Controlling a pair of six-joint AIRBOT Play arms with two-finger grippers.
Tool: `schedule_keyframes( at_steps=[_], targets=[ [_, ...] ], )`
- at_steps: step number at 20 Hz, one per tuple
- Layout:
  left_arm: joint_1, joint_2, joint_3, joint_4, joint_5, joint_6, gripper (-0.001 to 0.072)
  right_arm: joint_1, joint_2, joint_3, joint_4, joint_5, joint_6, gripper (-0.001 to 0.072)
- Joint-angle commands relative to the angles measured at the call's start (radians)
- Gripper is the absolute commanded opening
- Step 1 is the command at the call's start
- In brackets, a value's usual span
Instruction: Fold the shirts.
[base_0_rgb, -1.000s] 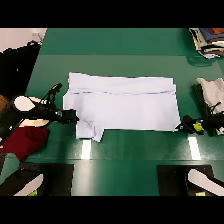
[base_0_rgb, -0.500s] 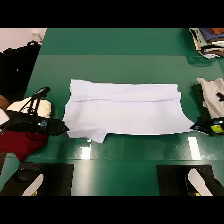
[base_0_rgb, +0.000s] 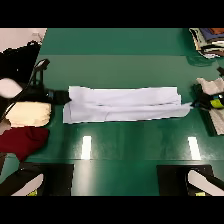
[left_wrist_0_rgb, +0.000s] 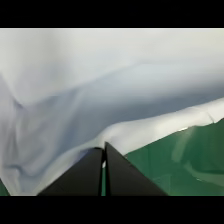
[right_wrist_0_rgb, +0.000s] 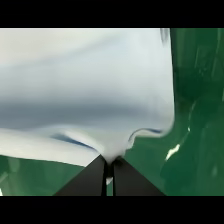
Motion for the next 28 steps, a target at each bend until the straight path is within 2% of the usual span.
schedule_keyframes(
  at_steps=[1,2,3,4,5,6,7,10,11,12,17,21,23,24,26,28],
  targets=[
    [0.042,-0.236,0.139,0.003,0.099,0.014,0.0024,0.045,-0.222,0.173,0.086,-0.073,0.013,0.0017],
    [0.056,-0.283,0.178,0.003,0.1,0.014,0.0023,0.048,-0.277,0.22,0.113,-0.079,0.013,0.0018],
    [0.068,-0.323,0.215,0.002,0.099,0.014,0.0025,0.048,-0.329,0.268,0.137,-0.087,0.013,0.0096],
    [0.078,-0.347,0.242,0.0,0.091,0.013,0.013,0.046,-0.37,0.306,0.159,-0.087,0.012,0.034],
    [0.086,-0.353,0.257,-0.003,0.083,0.011,0.044,0.037,-0.408,0.346,0.173,-0.069,0.011,0.0496],
    [0.087,-0.352,0.275,-0.004,0.062,-0.004,0.0677,0.027,-0.436,0.38,0.183,-0.031,0.005,0.0499],
    [0.087,-0.352,0.297,-0.004,0.029,-0.001,0.0628,0.011,-0.457,0.406,0.179,0.006,-0.019,0.0499],
    [0.079,-0.351,0.351,-0.022,-0.081,0.008,0.0237,-0.05,-0.467,0.402,0.179,0.068,-0.068,0.0507],
    [0.071,-0.35,0.353,-0.05,-0.09,0.027,0.0138,-0.071,-0.467,0.384,0.179,0.08,-0.084,0.0514],
    [0.058,-0.351,0.353,-0.077,-0.092,0.056,0.0019,-0.091,-0.467,0.358,0.18,0.079,-0.092,0.0591],
    [-0.07,-0.356,0.353,-0.096,-0.021,0.076,0.0023,-0.127,-0.528,0.238,0.188,0.068,-0.15,0.0609],
    [-0.156,-0.357,0.353,-0.096,0.051,0.066,0.0023,-0.074,-0.611,0.238,0.291,0.057,-0.172,0.0606],
    [-0.191,-0.375,0.353,-0.098,0.077,0.05,0.0023,-0.039,-0.642,0.259,0.3,0.053,-0.172,0.0562],
    [-0.208,-0.391,0.353,-0.1,0.084,0.049,0.0023,-0.024,-0.65,0.27,0.306,0.048,-0.172,0.0489],
    [-0.244,-0.433,0.354,-0.129,0.108,0.05,0.0023,-0.002,-0.65,0.3,0.306,0.05,-0.183,0.0108],
    [-0.278,-0.491,0.37,-0.177,0.14,0.051,0.0022,0.013,-0.626,0.336,0.306,0.067,-0.184,0.0016]
  ],
)
